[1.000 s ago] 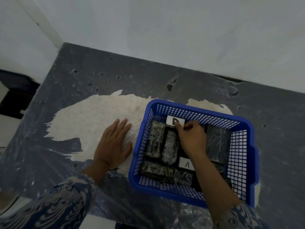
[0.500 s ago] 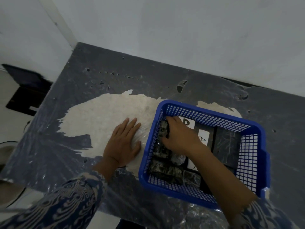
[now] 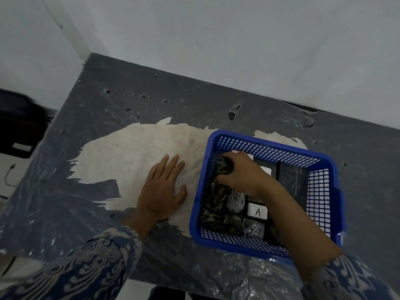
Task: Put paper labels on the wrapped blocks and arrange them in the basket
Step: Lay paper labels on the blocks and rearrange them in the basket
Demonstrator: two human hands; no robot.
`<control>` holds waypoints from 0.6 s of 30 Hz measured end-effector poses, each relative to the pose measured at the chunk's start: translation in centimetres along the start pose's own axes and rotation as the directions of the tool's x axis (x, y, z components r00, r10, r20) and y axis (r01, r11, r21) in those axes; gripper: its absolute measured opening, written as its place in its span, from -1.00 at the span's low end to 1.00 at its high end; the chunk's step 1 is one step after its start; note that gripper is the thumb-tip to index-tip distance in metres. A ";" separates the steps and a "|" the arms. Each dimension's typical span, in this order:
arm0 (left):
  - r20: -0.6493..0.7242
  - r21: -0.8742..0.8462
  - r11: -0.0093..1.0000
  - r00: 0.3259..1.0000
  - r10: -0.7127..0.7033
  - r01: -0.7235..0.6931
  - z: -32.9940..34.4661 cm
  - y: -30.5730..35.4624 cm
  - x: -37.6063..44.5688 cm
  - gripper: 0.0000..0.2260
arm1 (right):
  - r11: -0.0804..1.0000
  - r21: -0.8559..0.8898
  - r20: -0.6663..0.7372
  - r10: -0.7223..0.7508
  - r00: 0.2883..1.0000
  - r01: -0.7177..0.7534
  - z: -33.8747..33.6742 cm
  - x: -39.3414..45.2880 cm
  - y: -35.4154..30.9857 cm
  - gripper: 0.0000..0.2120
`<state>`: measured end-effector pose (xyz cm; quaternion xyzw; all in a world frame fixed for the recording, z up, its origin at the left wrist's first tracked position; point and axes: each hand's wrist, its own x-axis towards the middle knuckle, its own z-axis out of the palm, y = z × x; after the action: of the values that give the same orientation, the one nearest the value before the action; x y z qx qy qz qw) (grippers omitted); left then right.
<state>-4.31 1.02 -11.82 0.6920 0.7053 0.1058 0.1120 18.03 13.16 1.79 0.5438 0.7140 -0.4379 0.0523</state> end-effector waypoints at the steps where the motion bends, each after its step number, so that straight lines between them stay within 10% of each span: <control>1: 0.002 -0.011 1.000 1.000 0.000 0.000 -0.1 0.0 0.0 -0.40 | 0.999 0.050 -0.001 0.000 1.000 0.000 0.0 -0.6 0.2 -0.39; 10: -0.006 -0.076 0.997 1.000 0.015 -0.016 -0.5 0.0 -0.1 -0.40 | 0.928 0.360 -0.228 -0.017 0.973 0.101 1.1 -6.9 1.3 -0.62; 18: 0.031 -0.049 0.999 0.999 -0.009 0.011 -0.2 0.0 0.1 -0.40 | 0.960 -0.006 -0.461 -0.250 0.852 0.279 5.2 -6.4 2.2 -0.39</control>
<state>-4.35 1.13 -11.59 0.6870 0.7042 0.1116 0.1403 20.39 4.98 0.90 0.5295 0.7603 -0.3221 -0.1945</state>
